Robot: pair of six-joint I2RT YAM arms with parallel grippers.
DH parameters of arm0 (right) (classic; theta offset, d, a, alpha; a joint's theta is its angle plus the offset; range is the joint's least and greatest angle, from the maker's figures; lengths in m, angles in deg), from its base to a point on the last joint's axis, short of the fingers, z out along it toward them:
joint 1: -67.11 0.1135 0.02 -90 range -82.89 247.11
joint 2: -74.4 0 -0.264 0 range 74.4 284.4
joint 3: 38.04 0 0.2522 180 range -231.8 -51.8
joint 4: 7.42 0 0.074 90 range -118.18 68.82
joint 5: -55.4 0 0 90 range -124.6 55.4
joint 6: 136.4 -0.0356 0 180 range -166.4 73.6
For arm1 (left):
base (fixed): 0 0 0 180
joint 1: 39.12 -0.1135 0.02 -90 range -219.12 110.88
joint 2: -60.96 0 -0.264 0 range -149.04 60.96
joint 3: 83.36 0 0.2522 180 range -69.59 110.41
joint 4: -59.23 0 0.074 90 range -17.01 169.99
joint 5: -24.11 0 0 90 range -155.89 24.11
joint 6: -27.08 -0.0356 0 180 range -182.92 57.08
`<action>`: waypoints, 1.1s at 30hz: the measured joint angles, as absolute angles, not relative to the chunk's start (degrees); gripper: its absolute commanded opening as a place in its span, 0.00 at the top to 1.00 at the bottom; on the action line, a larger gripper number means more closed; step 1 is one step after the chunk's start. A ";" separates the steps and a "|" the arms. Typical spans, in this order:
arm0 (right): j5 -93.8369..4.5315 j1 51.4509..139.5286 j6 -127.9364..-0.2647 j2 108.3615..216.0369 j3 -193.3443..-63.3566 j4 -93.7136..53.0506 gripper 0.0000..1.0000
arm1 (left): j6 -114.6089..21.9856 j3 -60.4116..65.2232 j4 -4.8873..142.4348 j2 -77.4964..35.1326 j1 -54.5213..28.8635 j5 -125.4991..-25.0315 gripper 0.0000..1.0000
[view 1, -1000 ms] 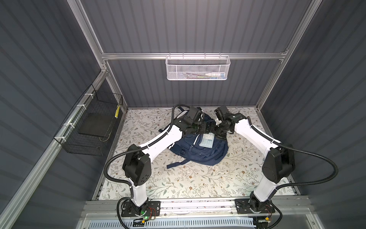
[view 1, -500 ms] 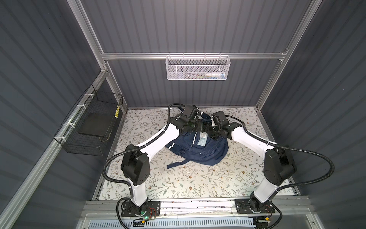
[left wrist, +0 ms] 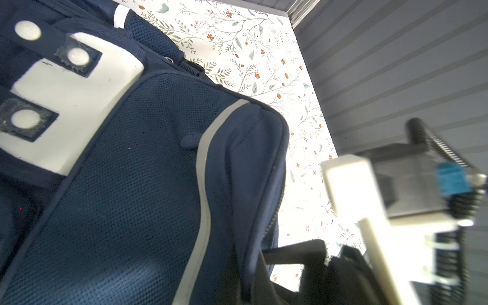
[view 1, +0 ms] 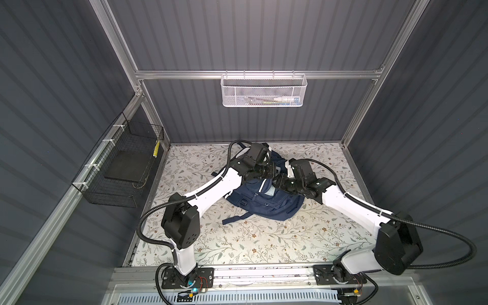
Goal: Pack the student bag
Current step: 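Lower the light-blue calculator into the pocket opening held by the left gripper, then open the right gripper and draw it back out of the pocket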
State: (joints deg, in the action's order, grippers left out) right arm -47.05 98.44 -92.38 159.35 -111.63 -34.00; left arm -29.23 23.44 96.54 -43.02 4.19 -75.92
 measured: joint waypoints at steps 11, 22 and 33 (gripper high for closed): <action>-49.89 98.70 -92.99 165.05 -109.49 -23.97 0.78 | -28.53 22.85 95.71 -43.02 4.19 -76.27 1.00; -47.14 99.14 -90.21 150.30 -103.59 -27.57 0.83 | -27.28 21.63 93.40 -43.18 4.08 -78.01 1.00; -47.94 99.07 -89.38 163.94 -105.93 -26.70 0.85 | -27.06 21.32 93.07 -43.20 4.19 -78.12 1.00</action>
State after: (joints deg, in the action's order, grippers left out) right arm -47.94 99.07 -89.38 163.94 -105.93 -26.70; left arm -27.06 21.32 93.07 -43.20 4.19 -78.12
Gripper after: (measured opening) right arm 0.147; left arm 0.069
